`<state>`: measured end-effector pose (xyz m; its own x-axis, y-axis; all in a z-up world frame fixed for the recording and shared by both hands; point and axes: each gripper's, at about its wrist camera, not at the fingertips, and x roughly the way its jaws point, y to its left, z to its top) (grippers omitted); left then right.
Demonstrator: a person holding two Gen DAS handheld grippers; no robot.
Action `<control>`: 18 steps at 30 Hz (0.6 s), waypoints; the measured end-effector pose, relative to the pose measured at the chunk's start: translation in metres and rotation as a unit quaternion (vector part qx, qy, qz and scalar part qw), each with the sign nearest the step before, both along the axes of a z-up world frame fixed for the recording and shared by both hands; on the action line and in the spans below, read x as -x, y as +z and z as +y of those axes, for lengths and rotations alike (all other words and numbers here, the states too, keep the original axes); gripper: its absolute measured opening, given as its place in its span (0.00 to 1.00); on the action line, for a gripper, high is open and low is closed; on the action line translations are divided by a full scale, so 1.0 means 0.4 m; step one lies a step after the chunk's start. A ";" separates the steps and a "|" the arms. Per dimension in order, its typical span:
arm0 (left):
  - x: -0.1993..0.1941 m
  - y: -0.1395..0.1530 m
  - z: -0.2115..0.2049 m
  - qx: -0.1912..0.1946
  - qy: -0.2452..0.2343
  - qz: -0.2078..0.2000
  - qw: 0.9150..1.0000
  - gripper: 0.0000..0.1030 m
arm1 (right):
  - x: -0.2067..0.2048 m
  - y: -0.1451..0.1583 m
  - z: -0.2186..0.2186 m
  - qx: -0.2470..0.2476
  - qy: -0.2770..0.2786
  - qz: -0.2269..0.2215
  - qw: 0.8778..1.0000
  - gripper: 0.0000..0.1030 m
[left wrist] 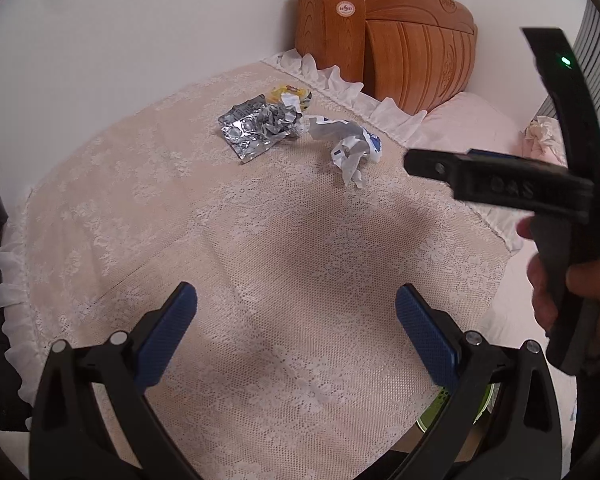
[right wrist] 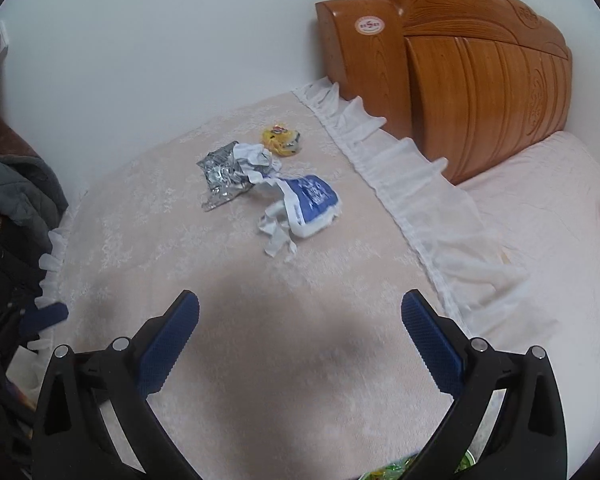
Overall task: Collect trash
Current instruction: 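Grasp the blue surgical-mask bag with right tool while left tool grasps crumpled foil paper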
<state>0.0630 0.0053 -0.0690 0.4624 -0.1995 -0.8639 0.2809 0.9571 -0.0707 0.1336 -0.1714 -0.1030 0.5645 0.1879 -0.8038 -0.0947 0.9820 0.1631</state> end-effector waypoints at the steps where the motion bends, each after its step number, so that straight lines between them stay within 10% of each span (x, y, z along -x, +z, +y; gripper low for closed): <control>1: -0.009 -0.006 0.005 -0.001 0.000 0.001 1.000 0.92 | -0.029 -0.006 0.010 0.007 0.002 0.002 1.000 0.97; 10: -0.082 -0.025 0.035 -0.019 -0.007 -0.009 1.000 0.92 | -0.216 -0.108 0.076 0.073 0.008 0.034 0.997 0.96; 18: -0.148 -0.041 0.049 -0.034 -0.038 -0.028 0.998 0.92 | -0.212 -0.115 0.013 0.012 -0.004 0.061 0.998 0.51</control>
<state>0.1220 0.0249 -0.0852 0.4965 -0.1783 -0.8495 0.3545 0.9350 0.0109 0.2184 -0.1663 -0.1490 0.4626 0.1646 -0.8711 -0.0676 0.9863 0.1504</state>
